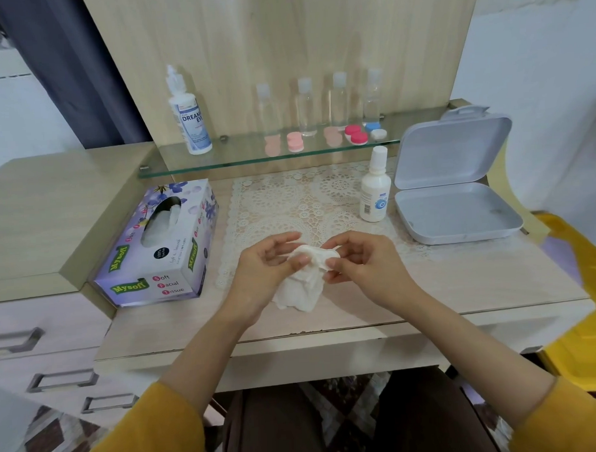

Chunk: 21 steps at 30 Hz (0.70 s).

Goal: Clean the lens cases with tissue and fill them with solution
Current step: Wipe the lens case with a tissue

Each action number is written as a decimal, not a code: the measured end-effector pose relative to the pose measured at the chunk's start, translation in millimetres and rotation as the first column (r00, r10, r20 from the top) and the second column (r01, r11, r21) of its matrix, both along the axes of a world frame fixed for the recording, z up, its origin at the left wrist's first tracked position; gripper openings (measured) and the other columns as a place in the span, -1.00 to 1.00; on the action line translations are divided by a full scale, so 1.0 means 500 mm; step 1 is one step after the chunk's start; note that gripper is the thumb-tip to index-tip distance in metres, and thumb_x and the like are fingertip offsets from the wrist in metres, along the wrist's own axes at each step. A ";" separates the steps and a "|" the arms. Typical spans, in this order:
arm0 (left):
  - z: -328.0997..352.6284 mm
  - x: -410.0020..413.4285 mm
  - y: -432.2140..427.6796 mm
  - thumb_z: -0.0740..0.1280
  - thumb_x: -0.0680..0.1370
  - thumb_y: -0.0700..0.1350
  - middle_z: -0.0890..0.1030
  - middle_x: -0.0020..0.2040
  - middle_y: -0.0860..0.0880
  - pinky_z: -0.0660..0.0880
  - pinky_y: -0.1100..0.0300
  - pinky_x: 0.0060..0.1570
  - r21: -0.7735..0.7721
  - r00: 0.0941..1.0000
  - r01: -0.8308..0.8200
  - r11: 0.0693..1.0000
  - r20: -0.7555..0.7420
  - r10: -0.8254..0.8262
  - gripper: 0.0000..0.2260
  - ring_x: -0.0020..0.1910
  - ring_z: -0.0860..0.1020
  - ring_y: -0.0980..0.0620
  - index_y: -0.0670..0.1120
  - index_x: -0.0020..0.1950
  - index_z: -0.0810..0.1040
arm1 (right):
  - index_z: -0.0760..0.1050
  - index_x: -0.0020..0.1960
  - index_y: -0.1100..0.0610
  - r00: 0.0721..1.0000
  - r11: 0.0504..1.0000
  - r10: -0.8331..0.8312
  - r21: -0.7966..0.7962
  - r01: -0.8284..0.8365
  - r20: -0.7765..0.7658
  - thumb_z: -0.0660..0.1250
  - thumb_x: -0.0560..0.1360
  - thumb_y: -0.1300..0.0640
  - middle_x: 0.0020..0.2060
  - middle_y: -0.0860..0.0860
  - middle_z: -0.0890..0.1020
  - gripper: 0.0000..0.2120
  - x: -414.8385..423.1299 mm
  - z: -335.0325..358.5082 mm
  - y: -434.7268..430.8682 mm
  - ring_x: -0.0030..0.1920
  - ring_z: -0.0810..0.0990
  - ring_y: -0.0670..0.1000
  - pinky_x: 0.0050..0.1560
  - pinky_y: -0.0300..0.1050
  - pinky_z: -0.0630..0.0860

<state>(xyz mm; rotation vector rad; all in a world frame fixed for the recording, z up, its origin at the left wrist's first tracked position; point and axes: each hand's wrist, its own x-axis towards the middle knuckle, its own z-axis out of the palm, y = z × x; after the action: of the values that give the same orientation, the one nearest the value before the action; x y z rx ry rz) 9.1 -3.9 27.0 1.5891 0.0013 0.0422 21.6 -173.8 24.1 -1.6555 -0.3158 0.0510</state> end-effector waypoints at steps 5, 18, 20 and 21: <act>0.003 0.000 -0.010 0.46 0.35 -0.18 0.69 -0.14 -0.10 0.57 0.14 -0.07 0.036 0.998 -0.024 0.999 -0.050 0.025 -0.87 -0.12 0.64 0.01 -0.08 -0.11 0.66 | 0.56 -0.18 0.12 1.000 1.000 -0.007 -0.013 0.007 0.006 0.31 0.42 0.46 -0.33 0.20 0.56 -0.75 -0.002 0.004 0.002 -0.38 0.64 0.03 -0.26 -0.13 0.62; 0.005 -0.002 -0.017 0.44 0.40 -0.24 0.67 -0.19 0.02 0.54 0.32 -0.16 0.077 0.998 -0.052 0.996 0.026 0.051 -0.83 -0.16 0.63 0.13 0.00 -0.08 0.64 | 0.59 -0.18 0.05 0.999 0.999 -0.044 -0.029 0.044 0.015 0.32 0.43 0.43 -0.33 0.26 0.59 -0.72 0.000 0.004 0.001 -0.35 0.65 0.10 -0.16 0.03 0.63; 0.005 -0.001 -0.015 0.40 0.43 -0.25 0.68 -0.17 0.03 0.54 0.32 -0.17 0.063 0.999 -0.043 0.997 0.014 0.042 -0.84 -0.14 0.63 0.13 0.00 -0.09 0.64 | 0.59 -0.19 0.04 0.999 0.998 -0.049 -0.035 0.050 0.023 0.32 0.43 0.43 -0.31 0.30 0.60 -0.71 0.001 0.005 0.001 -0.34 0.65 0.11 -0.16 0.03 0.63; 0.004 0.000 -0.012 0.38 0.45 -0.27 0.68 -0.17 0.05 0.53 0.34 -0.19 0.056 1.000 -0.019 0.998 0.004 0.019 -0.82 -0.14 0.63 0.14 0.00 -0.08 0.64 | 0.59 -0.19 0.03 0.998 0.998 -0.054 -0.041 0.055 0.026 0.32 0.43 0.42 -0.29 0.30 0.61 -0.71 0.002 0.005 0.000 -0.34 0.65 0.10 -0.15 0.02 0.63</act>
<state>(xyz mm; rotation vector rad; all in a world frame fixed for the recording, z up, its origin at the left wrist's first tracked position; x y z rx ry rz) 8.9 -10.0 28.9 1.6456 0.0128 0.0599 22.5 -173.9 26.5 -1.7066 -0.2899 -0.0047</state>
